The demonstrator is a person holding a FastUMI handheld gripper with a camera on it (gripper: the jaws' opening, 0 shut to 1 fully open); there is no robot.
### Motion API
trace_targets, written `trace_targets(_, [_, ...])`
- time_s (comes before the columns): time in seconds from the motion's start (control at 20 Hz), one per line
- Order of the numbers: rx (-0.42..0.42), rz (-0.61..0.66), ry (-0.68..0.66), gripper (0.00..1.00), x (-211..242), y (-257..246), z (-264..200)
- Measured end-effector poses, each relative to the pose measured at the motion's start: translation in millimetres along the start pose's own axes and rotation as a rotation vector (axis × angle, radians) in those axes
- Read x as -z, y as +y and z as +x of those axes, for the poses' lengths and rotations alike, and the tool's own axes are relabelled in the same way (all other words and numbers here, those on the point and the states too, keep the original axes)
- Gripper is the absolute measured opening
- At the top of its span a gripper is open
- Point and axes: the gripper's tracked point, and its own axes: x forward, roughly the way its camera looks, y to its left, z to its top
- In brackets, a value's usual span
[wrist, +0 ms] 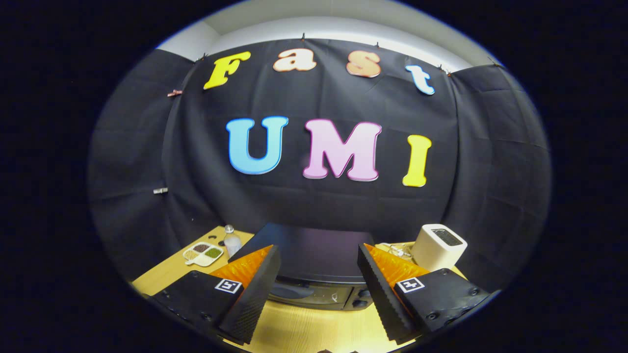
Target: Open the toaster oven, put the food inside, and close the toaster oven door.
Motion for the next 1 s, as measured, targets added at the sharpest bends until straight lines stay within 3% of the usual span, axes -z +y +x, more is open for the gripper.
trace_targets(0.3, [0.064,0.030,-0.055,0.98,-14.7,-31.4,-55.7])
trace_targets(1.0, [0.087,-0.009,-0.042,0.98,-16.5,-29.6,-52.8])
